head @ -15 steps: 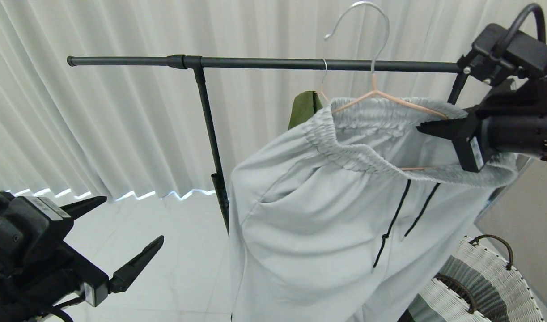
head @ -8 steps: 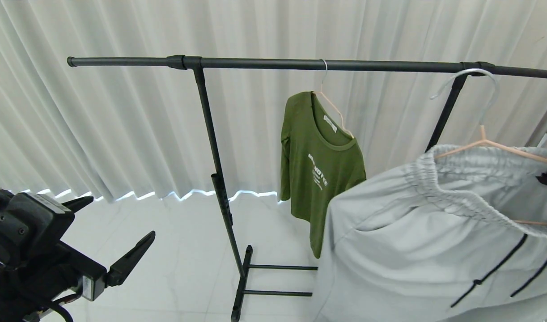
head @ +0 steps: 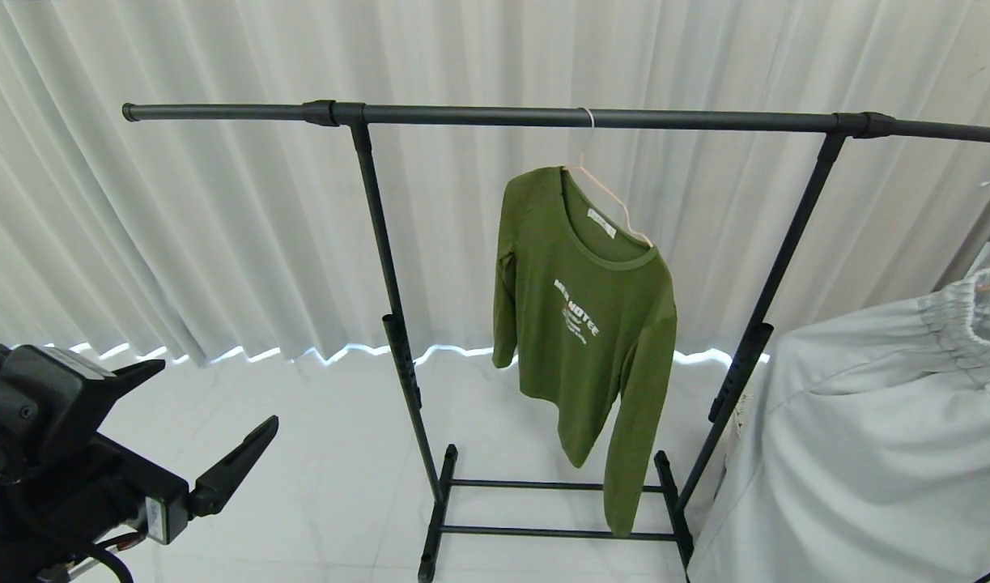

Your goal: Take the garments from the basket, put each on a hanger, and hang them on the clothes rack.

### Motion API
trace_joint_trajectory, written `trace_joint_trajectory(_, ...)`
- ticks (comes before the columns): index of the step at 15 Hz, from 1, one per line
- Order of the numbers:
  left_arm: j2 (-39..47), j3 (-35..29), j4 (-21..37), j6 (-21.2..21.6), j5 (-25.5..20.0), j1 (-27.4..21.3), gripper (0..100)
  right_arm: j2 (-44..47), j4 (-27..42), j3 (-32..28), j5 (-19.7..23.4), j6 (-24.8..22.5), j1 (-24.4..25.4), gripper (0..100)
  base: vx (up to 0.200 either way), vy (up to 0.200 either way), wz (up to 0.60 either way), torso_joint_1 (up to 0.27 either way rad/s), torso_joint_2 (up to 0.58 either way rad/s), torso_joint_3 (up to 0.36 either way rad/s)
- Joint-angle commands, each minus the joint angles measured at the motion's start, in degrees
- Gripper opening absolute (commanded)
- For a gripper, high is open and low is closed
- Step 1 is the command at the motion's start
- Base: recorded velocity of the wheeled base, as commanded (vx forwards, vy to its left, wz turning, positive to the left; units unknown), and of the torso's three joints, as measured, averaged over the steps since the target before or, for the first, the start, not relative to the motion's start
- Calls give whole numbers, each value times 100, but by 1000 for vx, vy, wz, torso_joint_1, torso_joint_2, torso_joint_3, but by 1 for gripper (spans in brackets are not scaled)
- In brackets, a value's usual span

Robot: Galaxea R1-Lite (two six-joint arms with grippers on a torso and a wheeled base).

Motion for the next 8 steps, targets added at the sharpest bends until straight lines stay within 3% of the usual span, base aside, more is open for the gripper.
trace_joint_trajectory(1,-12,7,-3,-12,-1,4,100,160,-162,-17,-17,86,-549,0,0,0,0,0,0,0)
trace_joint_trajectory(4,-21,7,-12,5,-1,-5,100,362,-311,-87,-17,877,-531,0,0,0,0,0,0,0)
trace_joint_trajectory(8,-65,-11,-12,32,-1,-5,100,362,-303,-140,-17,948,-531,0,0,0,0,0,0,0)
